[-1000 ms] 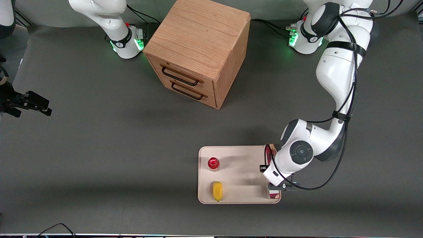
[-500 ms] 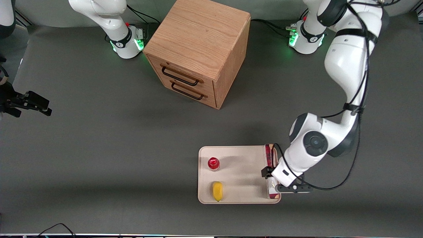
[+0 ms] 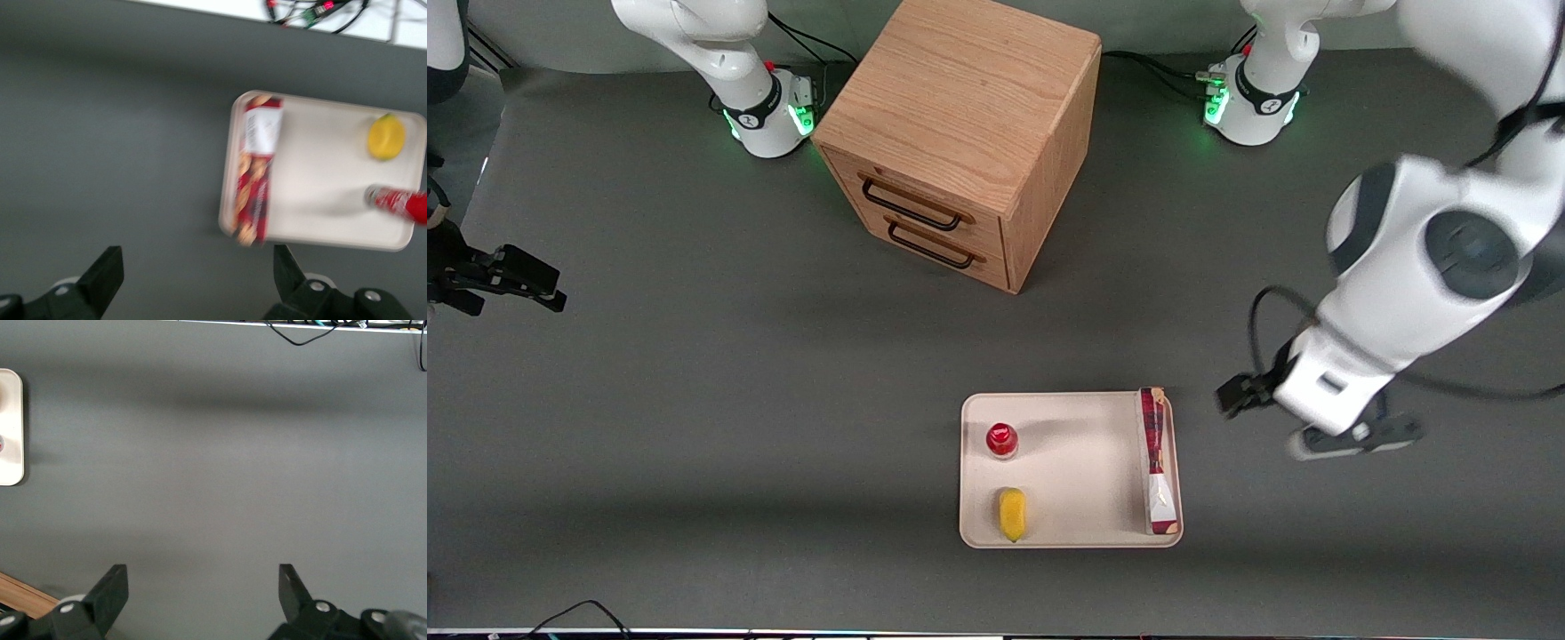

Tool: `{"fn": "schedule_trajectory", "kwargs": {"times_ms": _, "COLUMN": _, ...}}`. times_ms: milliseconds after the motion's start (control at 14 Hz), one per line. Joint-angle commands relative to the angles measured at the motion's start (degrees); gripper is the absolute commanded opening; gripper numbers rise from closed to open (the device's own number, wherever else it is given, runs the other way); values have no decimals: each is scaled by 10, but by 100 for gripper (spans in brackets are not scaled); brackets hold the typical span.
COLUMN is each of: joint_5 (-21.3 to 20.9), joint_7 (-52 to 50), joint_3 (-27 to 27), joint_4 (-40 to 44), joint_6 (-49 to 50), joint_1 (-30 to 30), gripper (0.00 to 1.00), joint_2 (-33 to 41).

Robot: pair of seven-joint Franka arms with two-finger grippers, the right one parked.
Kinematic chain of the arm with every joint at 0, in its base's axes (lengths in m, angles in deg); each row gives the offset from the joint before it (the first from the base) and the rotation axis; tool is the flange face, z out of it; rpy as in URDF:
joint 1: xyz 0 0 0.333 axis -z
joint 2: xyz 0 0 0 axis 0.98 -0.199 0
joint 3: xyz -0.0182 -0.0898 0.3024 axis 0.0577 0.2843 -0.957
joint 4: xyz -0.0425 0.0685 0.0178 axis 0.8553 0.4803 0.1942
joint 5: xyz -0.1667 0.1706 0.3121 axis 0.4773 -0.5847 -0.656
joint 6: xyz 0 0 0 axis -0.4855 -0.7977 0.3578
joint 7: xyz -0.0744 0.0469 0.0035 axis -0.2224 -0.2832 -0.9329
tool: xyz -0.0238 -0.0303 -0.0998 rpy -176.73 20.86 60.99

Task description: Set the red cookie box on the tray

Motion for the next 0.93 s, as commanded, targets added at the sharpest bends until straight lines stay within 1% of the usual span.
{"fn": "schedule_trajectory", "kwargs": {"times_ms": 0, "joint_5": 15, "joint_7": 69, "joint_3": 0, "joint_4": -53, "joint_6": 80, "joint_1": -40, "gripper": 100, "joint_2": 96}}
{"fn": "schedule_trajectory", "kwargs": {"times_ms": 71, "joint_5": 26, "joint_7": 108, "joint_3": 0, "joint_4": -58, "joint_6": 107, "joint_1": -59, "gripper": 100, "joint_2": 120}}
{"fn": "schedule_trajectory", "kwargs": {"times_ms": 143, "joint_5": 46, "joint_7": 135, "joint_3": 0, "joint_4": -68, "joint_6": 129, "joint_1": -80, "gripper": 100, "joint_2": 143}}
{"fn": "schedule_trajectory", "kwargs": {"times_ms": 214, "joint_5": 54, "joint_7": 148, "joint_3": -1, "joint_4": -80, "joint_6": 143, "joint_1": -89, "gripper": 100, "joint_2": 165}}
{"fn": "schedule_trajectory", "kwargs": {"times_ms": 357, "joint_5": 55, "joint_7": 151, "joint_3": -1, "joint_4": -121, "joint_6": 154, "joint_1": -106, "gripper": 100, "joint_2": 216}}
{"fn": "schedule_trajectory", "kwargs": {"times_ms": 429, "joint_5": 57, "joint_7": 165, "joint_3": -1, "joint_4": -140, "joint_6": 152, "joint_1": -112, "gripper": 100, "joint_2": 239}}
{"fn": "schedule_trajectory", "kwargs": {"times_ms": 643, "joint_5": 62, "joint_7": 196, "joint_3": -1, "joint_4": -173, "joint_6": 139, "joint_1": -124, "gripper": 100, "joint_2": 264}}
{"fn": "schedule_trajectory", "kwargs": {"times_ms": 714, "joint_5": 79, "joint_7": 196, "joint_3": -2, "joint_4": -194, "joint_6": 124, "joint_1": -125, "gripper": 100, "joint_2": 274}}
{"fn": "schedule_trajectory", "kwargs": {"times_ms": 857, "joint_5": 86, "joint_7": 199, "joint_3": -2, "joint_4": -229, "joint_6": 97, "joint_1": -133, "gripper": 100, "joint_2": 294}}
